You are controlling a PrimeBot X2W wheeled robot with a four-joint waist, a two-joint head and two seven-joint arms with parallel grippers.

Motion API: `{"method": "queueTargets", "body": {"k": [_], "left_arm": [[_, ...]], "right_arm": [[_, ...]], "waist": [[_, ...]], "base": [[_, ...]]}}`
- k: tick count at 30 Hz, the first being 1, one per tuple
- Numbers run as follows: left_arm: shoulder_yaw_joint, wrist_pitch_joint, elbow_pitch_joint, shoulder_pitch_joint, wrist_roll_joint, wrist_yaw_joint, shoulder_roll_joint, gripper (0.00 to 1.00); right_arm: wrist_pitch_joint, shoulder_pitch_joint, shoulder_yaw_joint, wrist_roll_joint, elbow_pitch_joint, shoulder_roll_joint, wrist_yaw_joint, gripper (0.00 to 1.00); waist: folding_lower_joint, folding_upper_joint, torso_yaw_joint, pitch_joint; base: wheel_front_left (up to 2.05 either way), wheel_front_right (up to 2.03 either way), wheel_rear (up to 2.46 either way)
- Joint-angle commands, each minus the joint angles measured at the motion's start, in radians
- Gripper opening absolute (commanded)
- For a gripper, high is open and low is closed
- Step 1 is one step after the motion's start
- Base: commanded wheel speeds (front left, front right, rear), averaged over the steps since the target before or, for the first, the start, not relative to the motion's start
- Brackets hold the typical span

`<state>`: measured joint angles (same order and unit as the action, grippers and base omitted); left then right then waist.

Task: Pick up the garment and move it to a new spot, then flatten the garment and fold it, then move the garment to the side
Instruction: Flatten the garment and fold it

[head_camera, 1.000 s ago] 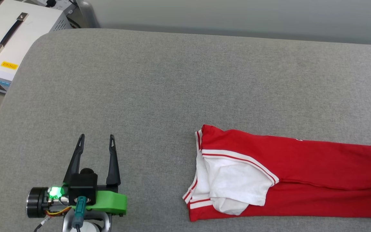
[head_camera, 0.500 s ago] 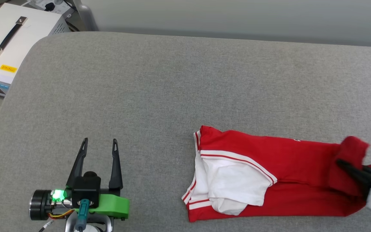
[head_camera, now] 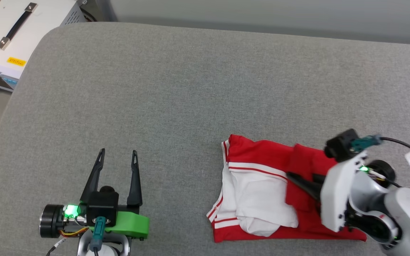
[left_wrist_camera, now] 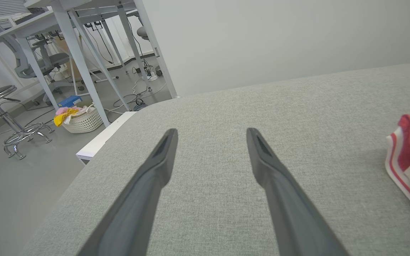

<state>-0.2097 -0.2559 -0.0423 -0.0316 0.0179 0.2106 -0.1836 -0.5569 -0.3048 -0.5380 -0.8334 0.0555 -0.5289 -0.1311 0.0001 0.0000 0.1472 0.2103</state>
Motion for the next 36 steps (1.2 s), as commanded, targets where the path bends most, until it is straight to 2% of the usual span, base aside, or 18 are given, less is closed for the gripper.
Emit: {"method": "queueTargets", "body": {"k": [1,8,12,13,14,15,17,22,25,31,36], "left_arm": [[0.0,-0.006,-0.001,-0.023,-0.006,-0.005,0.007,1.0],[-0.005,-0.006,-0.003,-0.038,-0.01,-0.007,0.01,1.0],[-0.009,-0.006,-0.005,-0.045,-0.011,-0.006,0.012,1.0],[-0.01,-0.006,-0.005,-0.045,-0.011,-0.004,0.013,1.0],[-0.009,-0.006,-0.006,-0.044,-0.01,-0.003,0.013,1.0],[-0.007,-0.006,-0.006,-0.042,-0.01,-0.001,0.012,1.0],[-0.004,-0.006,-0.007,-0.035,-0.008,0.002,0.01,1.0],[-0.002,-0.006,-0.014,-0.021,-0.007,0.003,0.008,1.0],[0.0,-0.006,-0.014,-0.013,-0.007,0.004,0.004,1.0],[0.001,-0.006,-0.01,0.003,-0.009,0.004,-0.003,1.0],[0.004,-0.006,-0.002,0.015,-0.007,0.004,-0.01,1.0]], "right_arm": [[0.014,-0.042,-0.031,0.012,-0.014,0.02,0.0,0.0],[0.046,-0.186,-0.2,0.075,-0.123,0.081,0.0,0.0],[0.065,-0.235,-0.276,0.107,-0.226,0.1,0.0,0.0],[0.074,-0.247,-0.319,0.099,-0.302,0.111,0.0,0.0],[0.082,-0.25,-0.328,0.096,-0.316,0.112,0.0,0.0],[0.096,-0.253,-0.334,0.093,-0.33,0.113,0.0,0.36],[0.139,-0.262,-0.339,0.102,-0.339,0.11,0.0,1.0],[0.297,-0.25,-0.3,0.125,-0.295,0.092,0.0,1.0],[0.375,-0.221,-0.241,0.141,-0.243,0.08,0.0,1.0],[0.516,-0.135,-0.033,0.261,-0.159,0.082,0.0,1.0],[0.629,-0.03,0.183,0.436,-0.128,0.144,0.0,1.0]], "waist": [[-0.0001,0.0,0.005,0.008],[-0.0001,0.0,0.021,0.026],[-0.0001,0.0,0.031,0.033],[-0.0001,0.0,0.035,0.034],[-0.0001,0.0,0.035,0.034],[-0.0001,0.0,0.032,0.032],[-0.0001,0.0,0.026,0.026],[-0.0001,0.0,0.004,-0.002],[-0.0001,0.0,-0.015,-0.02],[-0.0001,0.0,-0.053,-0.052],[-0.0001,0.0,-0.077,-0.07]], "base": [[0.0,0.0,0.0],[0.0,0.0,0.0],[0.0,0.0,0.0],[0.0,0.0,0.0],[0.0,0.0,0.0],[0.0,0.0,0.0],[0.0,0.0,0.0],[0.0,0.0,0.0],[0.0,0.0,0.0],[0.0,0.0,0.0],[0.0,0.0,0.0]]}}
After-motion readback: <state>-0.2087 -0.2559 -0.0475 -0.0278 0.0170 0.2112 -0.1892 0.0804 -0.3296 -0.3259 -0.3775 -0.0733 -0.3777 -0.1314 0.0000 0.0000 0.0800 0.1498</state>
